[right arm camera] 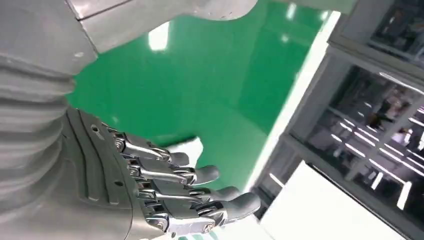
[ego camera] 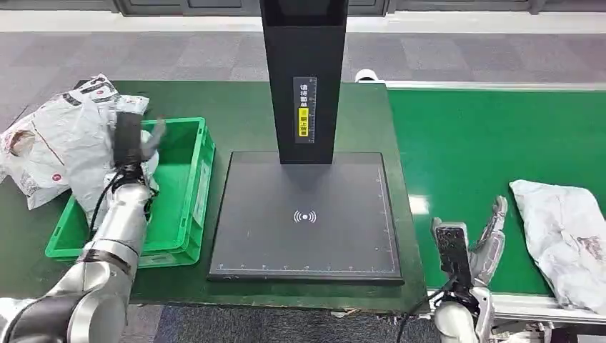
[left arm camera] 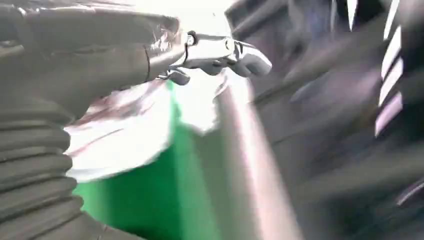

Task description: Moved the parcel from conveyor to table for the left to box.

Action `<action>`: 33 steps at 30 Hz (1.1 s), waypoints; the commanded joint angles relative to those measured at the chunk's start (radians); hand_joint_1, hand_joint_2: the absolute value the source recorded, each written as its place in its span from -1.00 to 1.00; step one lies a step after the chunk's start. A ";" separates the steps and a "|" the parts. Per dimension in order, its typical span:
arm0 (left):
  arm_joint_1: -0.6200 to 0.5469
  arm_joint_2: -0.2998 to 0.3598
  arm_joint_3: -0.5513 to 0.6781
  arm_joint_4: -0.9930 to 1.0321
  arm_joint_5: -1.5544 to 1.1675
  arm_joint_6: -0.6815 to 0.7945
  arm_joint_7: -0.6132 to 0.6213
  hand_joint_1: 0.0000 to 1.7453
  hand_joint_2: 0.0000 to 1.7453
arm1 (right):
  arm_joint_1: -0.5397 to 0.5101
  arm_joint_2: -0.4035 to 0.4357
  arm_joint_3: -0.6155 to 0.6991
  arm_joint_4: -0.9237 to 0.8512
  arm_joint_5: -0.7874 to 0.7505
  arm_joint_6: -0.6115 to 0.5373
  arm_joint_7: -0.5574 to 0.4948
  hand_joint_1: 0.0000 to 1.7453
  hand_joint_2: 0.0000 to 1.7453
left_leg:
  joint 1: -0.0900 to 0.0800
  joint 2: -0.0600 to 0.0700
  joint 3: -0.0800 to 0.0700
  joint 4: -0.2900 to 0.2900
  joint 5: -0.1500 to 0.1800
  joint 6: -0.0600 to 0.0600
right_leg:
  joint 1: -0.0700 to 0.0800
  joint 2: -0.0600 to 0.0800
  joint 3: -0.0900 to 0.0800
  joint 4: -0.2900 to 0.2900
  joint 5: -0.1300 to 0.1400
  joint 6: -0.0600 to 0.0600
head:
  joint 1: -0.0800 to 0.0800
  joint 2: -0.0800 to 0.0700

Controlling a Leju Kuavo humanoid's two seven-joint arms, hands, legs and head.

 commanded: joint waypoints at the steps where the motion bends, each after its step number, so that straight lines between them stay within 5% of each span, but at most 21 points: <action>1: 0.129 -0.049 -0.119 -0.241 0.158 0.143 -0.016 -1.00 -1.00 | -0.119 -0.061 -0.085 0.275 -0.045 -0.025 -0.061 -1.00 1.00 | 0.000 -0.002 0.003 -0.002 0.000 0.001 | -0.001 -0.001 0.004 -0.003 0.000 0.001 | 0.000 0.000; 7: 0.147 -0.077 -0.205 -0.258 0.234 0.090 -0.036 -1.00 -1.00 | -0.100 -0.064 -0.109 0.258 -0.016 -0.045 -0.038 -1.00 1.00 | 0.000 -0.006 0.003 -0.002 0.000 0.001 | 0.000 -0.005 0.005 -0.003 -0.001 0.001 | 0.000 0.000; 8: 0.157 -0.078 -0.231 -0.279 0.255 0.071 -0.035 -1.00 1.00 | -0.102 -0.069 -0.118 0.265 -0.007 -0.043 -0.031 -1.00 1.00 | 0.000 -0.005 0.002 -0.001 0.000 0.001 | 0.001 -0.004 0.004 -0.002 -0.001 0.001 | 0.000 0.000; 12: 0.225 -0.115 -0.389 -0.323 0.342 -0.231 0.022 -1.00 1.00 | -0.078 -0.106 -0.162 0.286 0.099 -0.099 0.040 -1.00 1.00 | 0.000 -0.006 0.002 -0.001 0.000 0.001 | 0.001 -0.005 0.005 -0.004 -0.001 0.001 | 0.000 0.000; 14: 0.247 -0.137 -0.487 -0.278 0.348 -0.355 0.051 -1.00 1.00 | -0.077 -0.097 -0.275 0.285 0.310 -0.099 0.121 -1.00 1.00 | -0.001 -0.007 0.004 -0.003 0.000 0.001 | 0.000 -0.006 0.006 -0.004 -0.001 0.001 | 0.000 0.000; 16: 0.248 -0.155 -0.511 -0.242 0.348 -0.340 0.023 -1.00 1.00 | -0.096 -0.090 -0.316 0.319 0.324 -0.099 0.086 -1.00 1.00 | -0.002 -0.011 0.003 -0.003 0.001 0.002 | -0.001 -0.010 0.007 -0.004 -0.002 0.001 | 0.000 0.000; 19: 0.253 -0.177 -0.576 -0.174 0.348 -0.398 0.036 -1.00 1.00 | -0.116 -0.102 -0.379 0.371 0.619 -0.099 0.290 -1.00 1.00 | -0.002 -0.011 0.003 -0.002 -0.001 0.004 | -0.002 -0.011 0.008 -0.005 -0.003 0.004 | 0.000 0.000; 22: 0.242 -0.226 -0.612 -0.082 0.365 -0.434 0.032 -1.00 1.00 | -0.161 -0.163 -0.354 0.550 0.756 -0.099 0.482 -1.00 1.00 | -0.002 -0.008 0.005 -0.003 -0.002 0.005 | -0.003 -0.008 0.009 -0.005 -0.002 0.004 | 0.000 0.000; 28: 0.194 -0.254 -0.629 0.062 0.387 -0.434 0.015 -1.00 1.00 | -0.236 -0.213 -0.340 0.765 0.822 -0.040 0.650 -1.00 1.00 | -0.004 -0.007 0.001 -0.001 -0.002 0.006 | -0.004 -0.007 0.005 -0.004 -0.002 0.005 | 0.000 0.000; 33: 0.189 -0.250 -0.630 0.071 0.387 -0.433 0.012 -1.00 1.00 | -0.237 -0.227 -0.348 0.786 0.828 -0.002 0.686 -1.00 1.00 | -0.004 -0.005 0.002 -0.001 -0.003 0.005 | -0.004 -0.005 0.005 -0.003 -0.002 0.005 | 0.000 0.000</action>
